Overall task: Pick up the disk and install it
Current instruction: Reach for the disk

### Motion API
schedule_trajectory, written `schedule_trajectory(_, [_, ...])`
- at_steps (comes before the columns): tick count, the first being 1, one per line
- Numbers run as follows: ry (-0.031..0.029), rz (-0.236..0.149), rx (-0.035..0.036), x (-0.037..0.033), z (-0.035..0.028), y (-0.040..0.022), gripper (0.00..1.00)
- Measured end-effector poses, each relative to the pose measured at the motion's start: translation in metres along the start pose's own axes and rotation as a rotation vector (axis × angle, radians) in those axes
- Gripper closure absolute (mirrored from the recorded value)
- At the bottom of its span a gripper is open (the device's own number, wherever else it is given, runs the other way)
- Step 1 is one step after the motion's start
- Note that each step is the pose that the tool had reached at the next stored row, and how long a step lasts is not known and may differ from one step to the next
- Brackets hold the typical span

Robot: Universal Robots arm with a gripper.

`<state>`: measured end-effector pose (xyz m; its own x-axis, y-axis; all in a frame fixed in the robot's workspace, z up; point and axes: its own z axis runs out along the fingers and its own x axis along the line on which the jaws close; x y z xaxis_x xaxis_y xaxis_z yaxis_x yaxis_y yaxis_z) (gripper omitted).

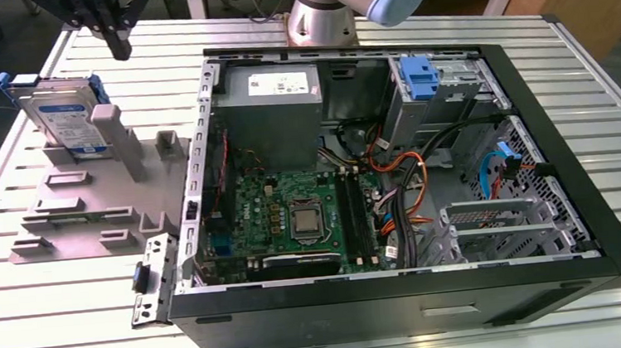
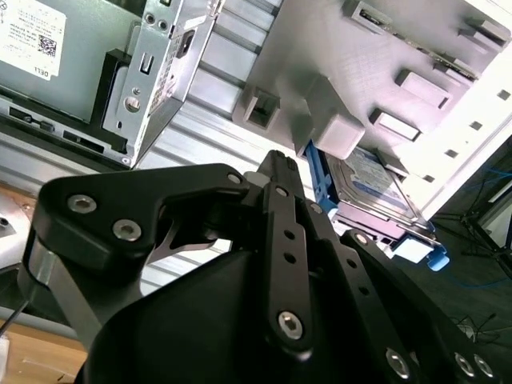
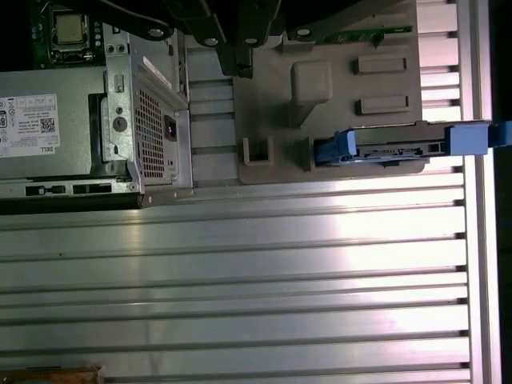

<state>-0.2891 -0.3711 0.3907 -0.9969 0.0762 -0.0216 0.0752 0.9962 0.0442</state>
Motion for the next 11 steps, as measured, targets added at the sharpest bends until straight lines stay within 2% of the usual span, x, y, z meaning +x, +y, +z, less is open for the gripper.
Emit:
schedule_trajectory(6, [0.0,0.0,0.0,0.0018,0.0,-0.0001,0.89])
schedule_trajectory(11, [-0.0001,0.0,0.0,0.0064,-0.0001,-0.0005,0.89])
